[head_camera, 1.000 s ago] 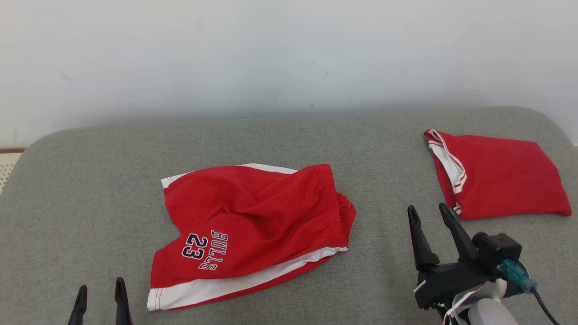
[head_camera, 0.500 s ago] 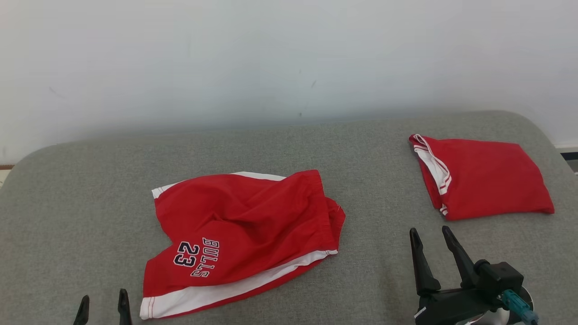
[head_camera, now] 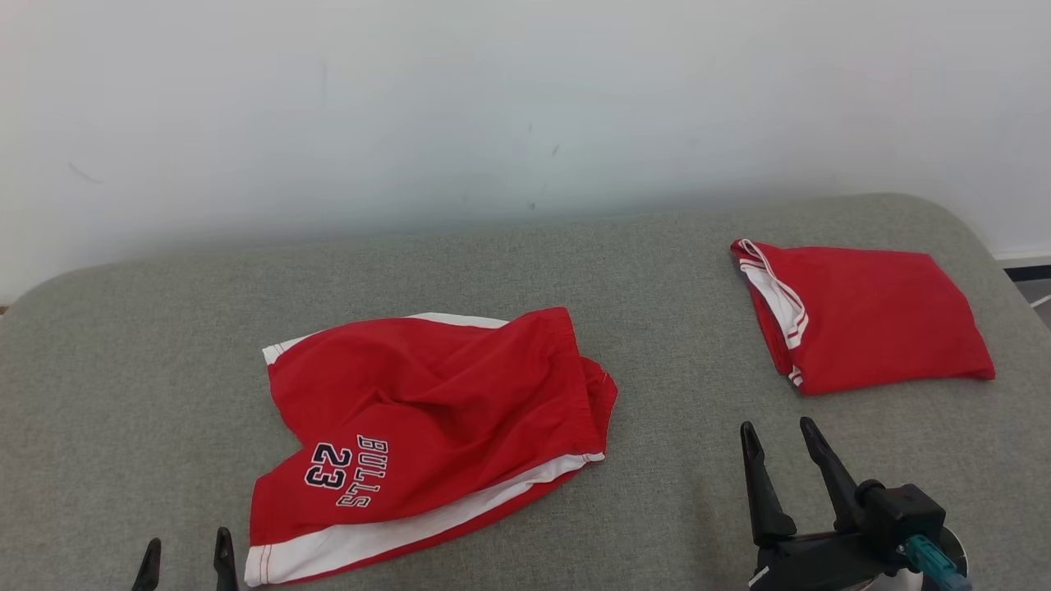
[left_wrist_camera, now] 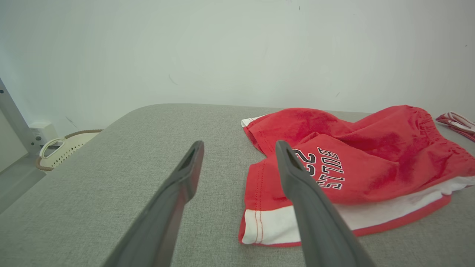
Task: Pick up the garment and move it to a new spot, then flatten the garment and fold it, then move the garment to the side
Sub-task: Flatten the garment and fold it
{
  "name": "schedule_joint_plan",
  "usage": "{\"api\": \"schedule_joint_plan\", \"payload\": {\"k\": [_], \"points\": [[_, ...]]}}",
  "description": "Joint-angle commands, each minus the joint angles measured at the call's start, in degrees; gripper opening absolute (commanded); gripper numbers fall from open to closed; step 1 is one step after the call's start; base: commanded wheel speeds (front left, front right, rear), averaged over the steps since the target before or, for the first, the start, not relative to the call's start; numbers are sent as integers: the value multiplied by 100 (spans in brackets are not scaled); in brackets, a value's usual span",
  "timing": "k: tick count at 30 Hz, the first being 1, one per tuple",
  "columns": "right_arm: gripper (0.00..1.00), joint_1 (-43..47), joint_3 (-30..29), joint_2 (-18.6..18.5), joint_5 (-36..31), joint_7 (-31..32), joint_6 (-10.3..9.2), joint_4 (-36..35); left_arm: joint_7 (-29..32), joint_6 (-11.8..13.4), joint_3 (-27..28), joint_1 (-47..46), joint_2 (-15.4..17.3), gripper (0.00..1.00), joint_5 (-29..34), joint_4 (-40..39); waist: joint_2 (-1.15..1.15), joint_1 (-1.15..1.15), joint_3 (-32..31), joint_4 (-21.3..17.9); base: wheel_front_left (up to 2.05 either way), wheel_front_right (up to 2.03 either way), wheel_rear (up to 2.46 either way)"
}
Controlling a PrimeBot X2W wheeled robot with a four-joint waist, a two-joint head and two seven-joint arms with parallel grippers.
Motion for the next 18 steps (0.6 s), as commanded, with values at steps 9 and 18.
{"api": "schedule_joint_plan", "payload": {"k": [9, 18], "points": [[100, 64, -1, 45, -43, 40, 3, -53, -19, -7, -17, -1, 60, 100, 13, -17, 0, 0, 35, 7, 0, 0, 0], [100, 72, -1, 56, -33, 48, 2, -34, -19, 3, -20, -20, 76, 100, -10, 2, 0, 0, 50, 22, 0, 0, 0]]}}
